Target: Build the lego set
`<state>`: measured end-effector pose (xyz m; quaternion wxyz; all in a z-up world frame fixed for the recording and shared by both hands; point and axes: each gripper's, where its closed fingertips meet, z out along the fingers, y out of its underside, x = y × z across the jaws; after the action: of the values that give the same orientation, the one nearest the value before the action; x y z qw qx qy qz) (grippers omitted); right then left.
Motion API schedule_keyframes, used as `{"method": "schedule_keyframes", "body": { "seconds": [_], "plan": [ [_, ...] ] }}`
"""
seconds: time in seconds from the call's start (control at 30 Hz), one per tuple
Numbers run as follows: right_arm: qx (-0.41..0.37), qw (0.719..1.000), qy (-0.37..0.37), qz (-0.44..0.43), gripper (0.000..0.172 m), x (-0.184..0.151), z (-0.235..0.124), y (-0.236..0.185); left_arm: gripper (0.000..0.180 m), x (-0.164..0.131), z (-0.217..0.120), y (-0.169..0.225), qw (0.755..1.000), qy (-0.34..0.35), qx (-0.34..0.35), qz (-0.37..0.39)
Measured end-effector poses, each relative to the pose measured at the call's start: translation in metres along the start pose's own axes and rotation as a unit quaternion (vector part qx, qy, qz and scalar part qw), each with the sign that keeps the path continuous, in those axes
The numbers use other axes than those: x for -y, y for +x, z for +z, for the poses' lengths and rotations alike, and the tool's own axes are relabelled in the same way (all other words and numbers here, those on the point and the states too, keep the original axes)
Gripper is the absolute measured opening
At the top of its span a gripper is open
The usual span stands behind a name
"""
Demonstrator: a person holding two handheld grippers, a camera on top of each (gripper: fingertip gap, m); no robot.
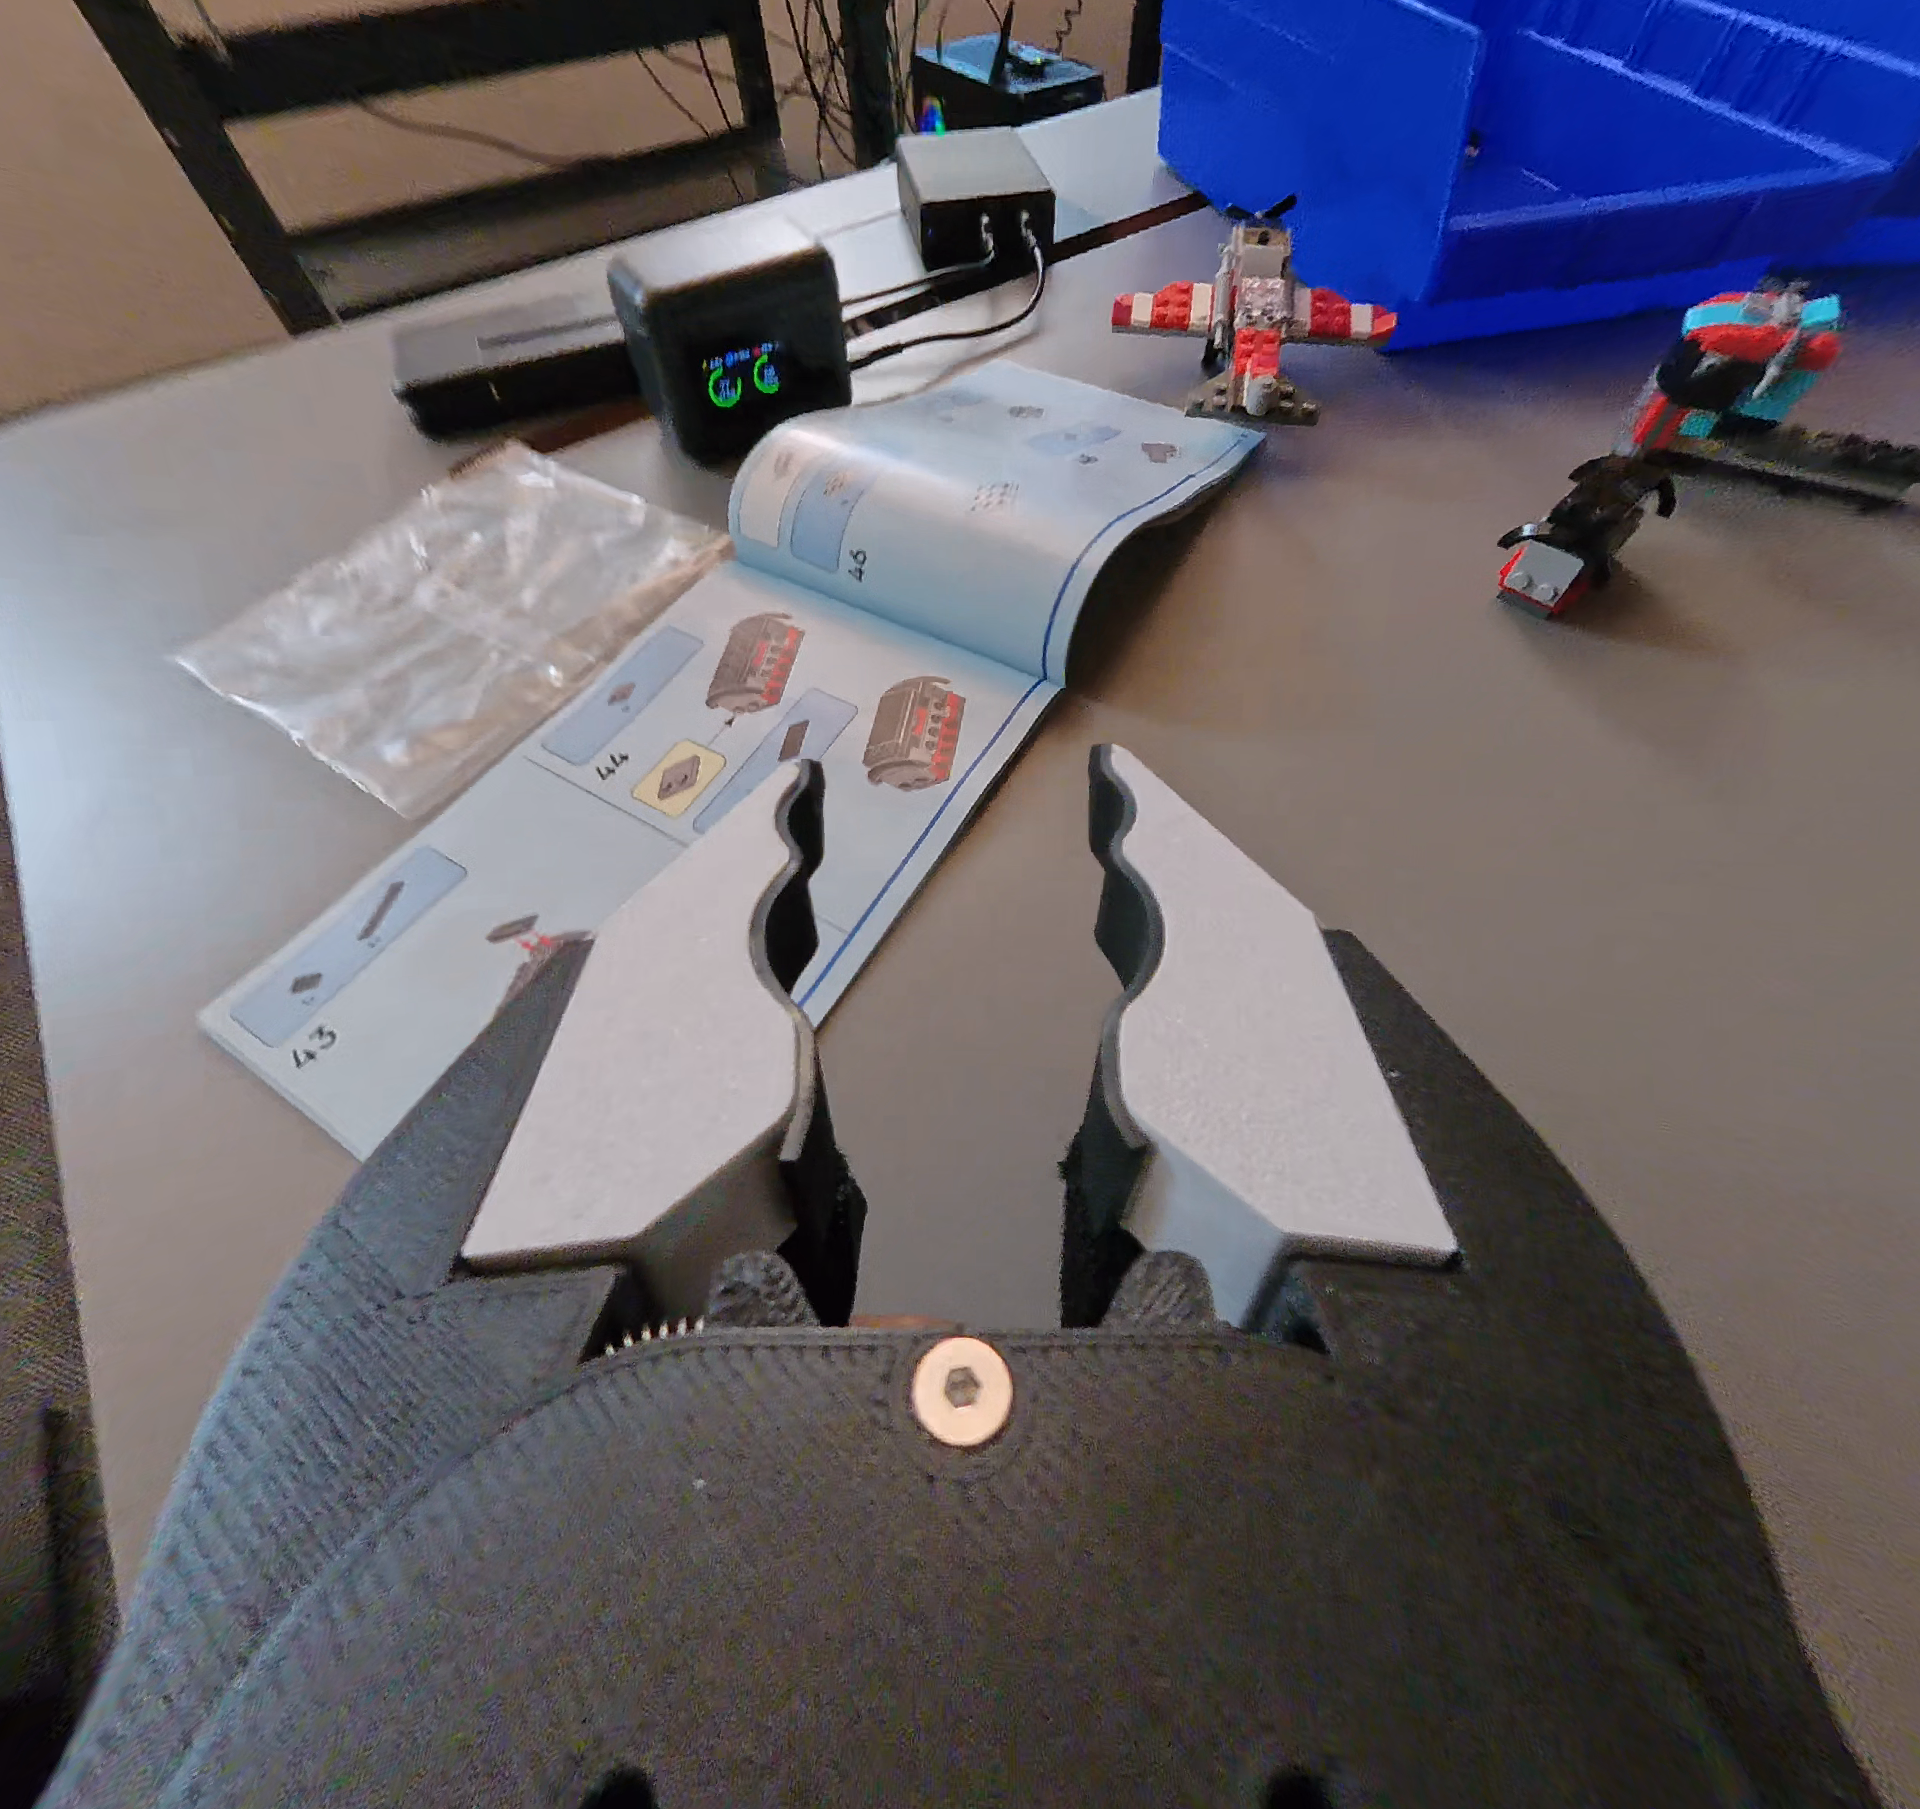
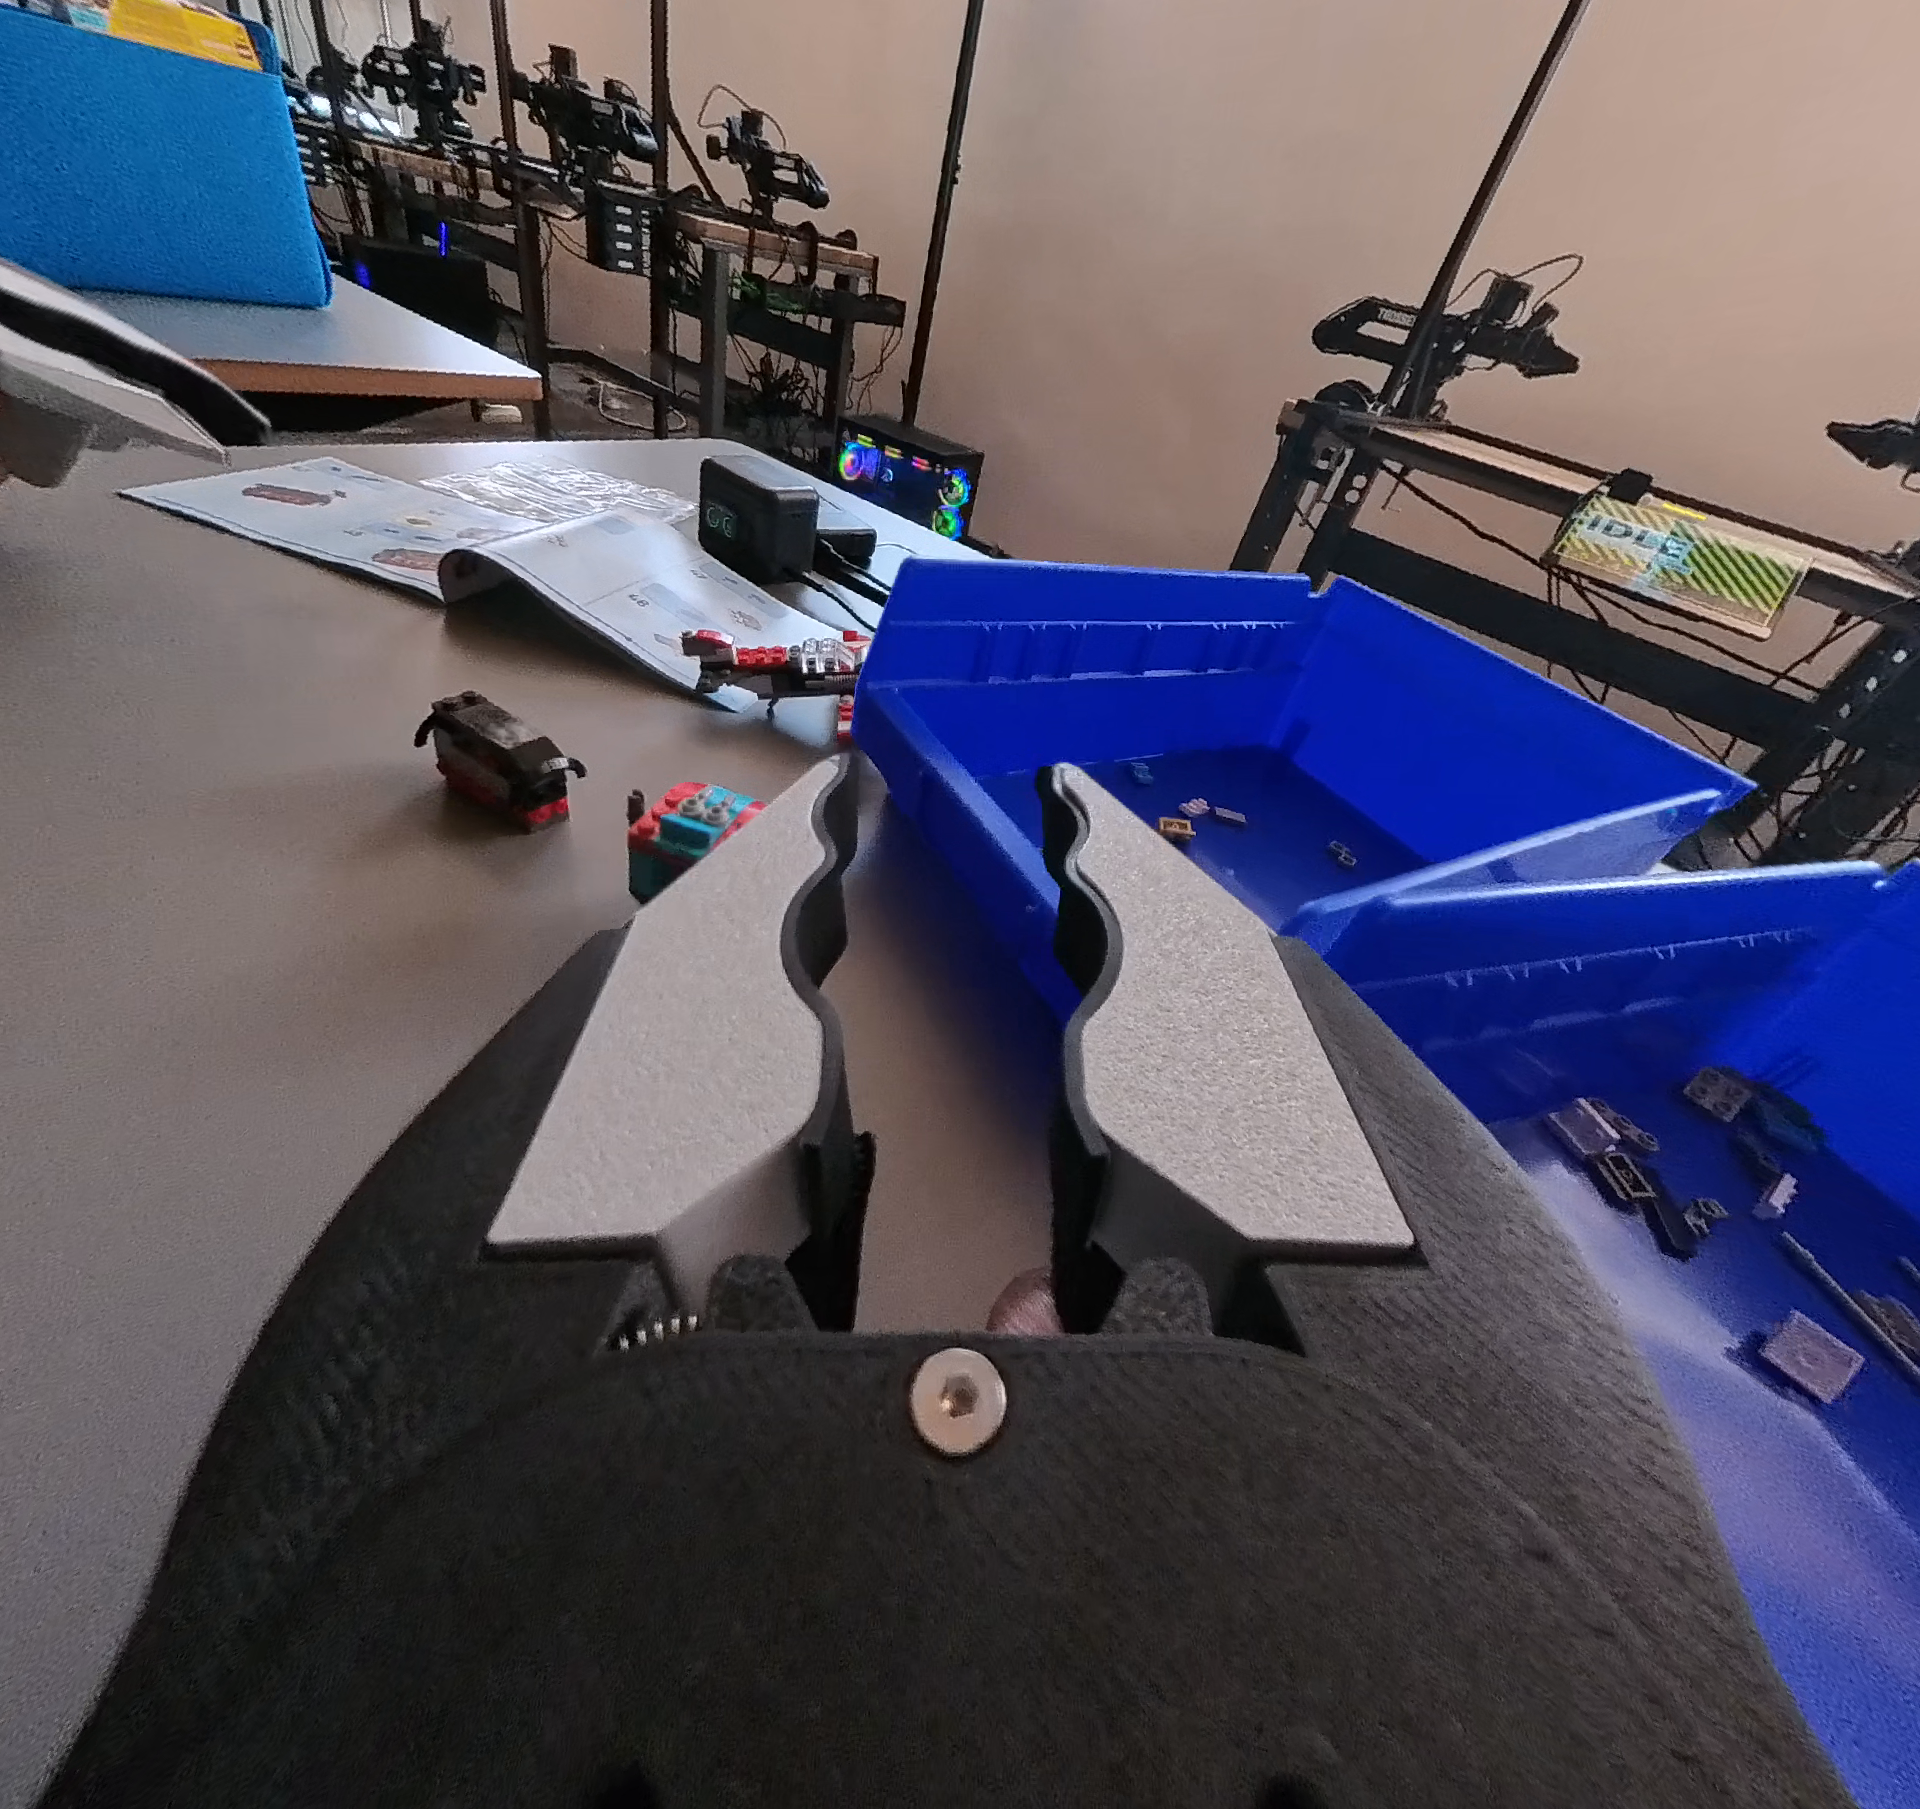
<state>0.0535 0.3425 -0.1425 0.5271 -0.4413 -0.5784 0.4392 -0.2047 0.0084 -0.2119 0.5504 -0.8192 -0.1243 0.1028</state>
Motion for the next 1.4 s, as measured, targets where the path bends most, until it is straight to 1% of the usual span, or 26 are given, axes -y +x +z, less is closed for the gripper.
{"method": "schedule_keyframes", "body": {
  "seconds": [0.1, 0.23, 0.3, 0.4, 0.5, 0.57, 0.7, 0.83, 0.9, 1.0, 1.13, 1.23, 1.4],
  "plan": [
    [0.008, 1.000, -0.005, -0.006, 0.037, -0.006, -0.005, 0.000, 0.052, 0.005, 0.000, 0.020, 0.999, 0.013, 0.002, 0.049],
    [0.019, 1.000, -0.014, -0.013, 0.037, -0.016, -0.014, 0.003, 0.053, -0.002, 0.006, 0.045, 0.995, -0.014, -0.003, 0.098],
    [0.022, 1.000, -0.016, -0.012, 0.037, -0.019, -0.019, 0.008, 0.053, -0.002, 0.010, 0.055, 0.994, -0.018, -0.007, 0.108],
    [0.028, 0.999, -0.016, -0.009, 0.037, -0.025, -0.025, 0.015, 0.053, 0.002, 0.014, 0.071, 0.994, -0.010, -0.029, 0.107],
    [0.054, 0.998, -0.020, 0.003, 0.037, -0.035, -0.028, 0.016, 0.053, 0.004, 0.018, 0.077, 0.994, -0.008, -0.037, 0.100],
    [0.078, 0.997, -0.003, 0.008, 0.037, -0.032, -0.033, 0.013, 0.053, 0.006, 0.019, 0.077, 0.996, -0.003, -0.035, 0.087],
    [0.120, 0.992, 0.017, -0.026, 0.037, -0.030, -0.041, 0.002, 0.053, 0.009, 0.023, 0.074, 0.997, -0.001, -0.019, 0.068],
    [0.151, 0.988, 0.025, -0.038, 0.037, -0.029, -0.048, -0.008, 0.052, 0.009, 0.029, 0.076, 0.998, -0.008, -0.004, 0.060],
    [0.161, 0.986, 0.024, -0.021, 0.037, -0.028, -0.055, -0.009, 0.052, 0.009, 0.032, 0.079, 0.998, -0.012, 0.002, 0.060],
    [0.177, 0.983, 0.039, 0.009, 0.037, -0.017, -0.072, -0.008, 0.052, 0.009, 0.037, 0.084, 0.998, -0.019, 0.005, 0.062],
    [0.158, 0.985, 0.066, -0.001, 0.037, -0.006, -0.090, 0.005, 0.052, 0.009, 0.041, 0.091, 0.998, -0.024, -0.003, 0.062],
    [0.147, 0.987, 0.058, 0.015, 0.037, -0.012, -0.093, 0.013, 0.052, 0.010, 0.042, 0.094, 0.998, -0.023, -0.012, 0.059],
    [0.147, 0.989, 0.021, 0.026, 0.037, -0.030, -0.085, 0.012, 0.052, 0.010, 0.042, 0.099, 0.998, -0.021, -0.032, 0.055]
  ]
}}
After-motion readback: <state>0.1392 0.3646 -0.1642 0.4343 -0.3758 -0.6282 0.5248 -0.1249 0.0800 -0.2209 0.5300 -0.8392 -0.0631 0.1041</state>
